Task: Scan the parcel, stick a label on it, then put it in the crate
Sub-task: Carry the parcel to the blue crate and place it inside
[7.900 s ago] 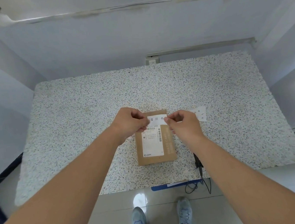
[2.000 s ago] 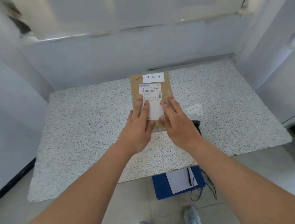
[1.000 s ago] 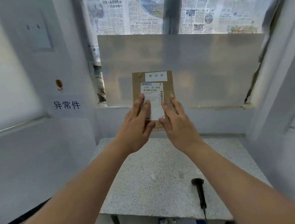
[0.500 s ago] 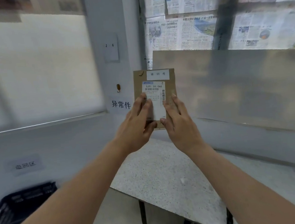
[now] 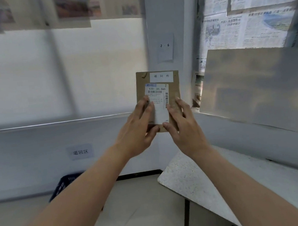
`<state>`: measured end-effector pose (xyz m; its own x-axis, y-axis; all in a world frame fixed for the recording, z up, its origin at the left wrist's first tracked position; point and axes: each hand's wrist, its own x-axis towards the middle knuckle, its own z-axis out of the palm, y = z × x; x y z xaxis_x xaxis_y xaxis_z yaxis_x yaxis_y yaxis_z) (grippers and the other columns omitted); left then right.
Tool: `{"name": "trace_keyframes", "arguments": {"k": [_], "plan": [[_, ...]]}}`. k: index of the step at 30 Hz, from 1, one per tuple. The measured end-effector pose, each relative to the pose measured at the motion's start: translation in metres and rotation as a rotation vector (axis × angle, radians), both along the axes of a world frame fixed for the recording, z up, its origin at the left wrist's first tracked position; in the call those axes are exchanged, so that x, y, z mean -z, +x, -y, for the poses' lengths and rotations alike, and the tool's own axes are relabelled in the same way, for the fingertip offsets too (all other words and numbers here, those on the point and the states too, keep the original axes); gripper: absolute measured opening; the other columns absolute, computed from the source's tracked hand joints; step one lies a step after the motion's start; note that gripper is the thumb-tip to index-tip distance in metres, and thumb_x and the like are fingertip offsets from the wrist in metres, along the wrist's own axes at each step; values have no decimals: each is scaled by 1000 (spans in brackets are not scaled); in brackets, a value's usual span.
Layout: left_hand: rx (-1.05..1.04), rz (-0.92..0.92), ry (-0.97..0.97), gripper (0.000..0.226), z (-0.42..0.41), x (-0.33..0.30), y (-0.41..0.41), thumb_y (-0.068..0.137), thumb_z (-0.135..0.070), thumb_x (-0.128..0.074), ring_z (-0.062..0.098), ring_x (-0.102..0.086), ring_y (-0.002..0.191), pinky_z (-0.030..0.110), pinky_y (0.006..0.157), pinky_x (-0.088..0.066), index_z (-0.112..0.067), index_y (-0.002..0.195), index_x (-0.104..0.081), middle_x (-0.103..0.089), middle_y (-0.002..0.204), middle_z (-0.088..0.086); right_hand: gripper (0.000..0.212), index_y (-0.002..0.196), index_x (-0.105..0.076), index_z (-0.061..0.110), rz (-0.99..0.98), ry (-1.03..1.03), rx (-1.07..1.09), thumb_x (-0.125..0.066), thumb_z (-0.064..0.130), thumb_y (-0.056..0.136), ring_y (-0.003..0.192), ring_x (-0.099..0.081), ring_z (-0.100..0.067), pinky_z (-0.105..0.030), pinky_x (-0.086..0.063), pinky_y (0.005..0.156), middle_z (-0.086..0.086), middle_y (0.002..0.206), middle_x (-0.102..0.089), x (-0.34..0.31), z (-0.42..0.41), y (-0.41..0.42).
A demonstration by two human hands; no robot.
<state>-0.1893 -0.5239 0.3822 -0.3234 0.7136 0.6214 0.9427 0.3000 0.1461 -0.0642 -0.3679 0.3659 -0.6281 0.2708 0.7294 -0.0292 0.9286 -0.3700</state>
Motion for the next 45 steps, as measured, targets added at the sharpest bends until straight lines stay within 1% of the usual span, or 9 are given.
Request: {"name": "trace_keyframes", "arguments": {"k": [6,9,12,16,25,31,36,41,45], "plan": [[-30,-15,-24,79,93,6,-69,99,-47,-49,29,-25,157,50,117,-42,-8,162,-23,-6,173,6,55,152,-48,10,-6,-9,-67,-64,28,102,148,-40,-33,-56,-50,108,-13,164,-29,11,84,-75],[-56,1,-10,83,133,11,-96,98,-50,-46,28,-23,157,47,120,-38,-6,162,-20,-7,173,7,55,151,-49,10,1,-7,-109,-66,26,101,148,-41,-31,-54,-53,106,-11,165,-28,16,118,-108],[-94,24,5,85,165,19,-120,98,-45,-52,24,-20,158,46,121,-37,-5,164,-15,-5,173,5,58,152,-48,11,16,-7,-154,-68,26,100,145,-44,-31,-52,-54,105,-10,165,-29,20,144,-140],[-140,62,-1,86,197,27,-155,99,-42,-56,22,-24,157,45,120,-39,-8,164,-13,-4,173,0,60,155,-46,15,46,-17,-206,-68,28,100,140,-48,-30,-49,-55,103,-5,167,-28,28,167,-185],[-261,98,-17,88,220,50,-254,98,-41,-59,21,-23,157,45,120,-39,-10,165,-11,-2,173,-3,60,153,-48,19,63,-25,-345,-70,30,98,138,-51,-30,-49,-59,96,-4,166,-29,55,176,-313],[-360,146,-30,89,227,60,-323,98,-44,-59,21,-25,156,47,120,-39,-13,165,-10,-1,173,-6,59,153,-48,17,89,-43,-466,-70,26,99,137,-52,-30,-48,-59,98,-8,165,-30,68,176,-401],[-421,199,-26,90,240,75,-369,97,-42,-61,21,-25,156,47,119,-40,-15,166,-9,-2,173,-6,58,152,-50,15,122,-45,-515,-71,25,98,133,-54,-31,-46,-61,93,-9,163,-31,81,189,-459],[-441,254,-27,90,266,96,-422,97,-42,-62,20,-26,155,47,118,-42,-15,165,-10,-4,173,-6,57,151,-50,15,173,-54,-534,-70,26,99,135,-53,-31,-47,-60,95,-9,164,-30,104,215,-518],[-408,303,-21,91,296,115,-475,97,-40,-63,18,-24,156,47,118,-42,-18,166,-8,-1,173,-12,57,153,-47,17,224,-75,-526,-67,27,101,141,-48,-28,-45,-56,104,-5,166,-25,122,246,-565]]}}
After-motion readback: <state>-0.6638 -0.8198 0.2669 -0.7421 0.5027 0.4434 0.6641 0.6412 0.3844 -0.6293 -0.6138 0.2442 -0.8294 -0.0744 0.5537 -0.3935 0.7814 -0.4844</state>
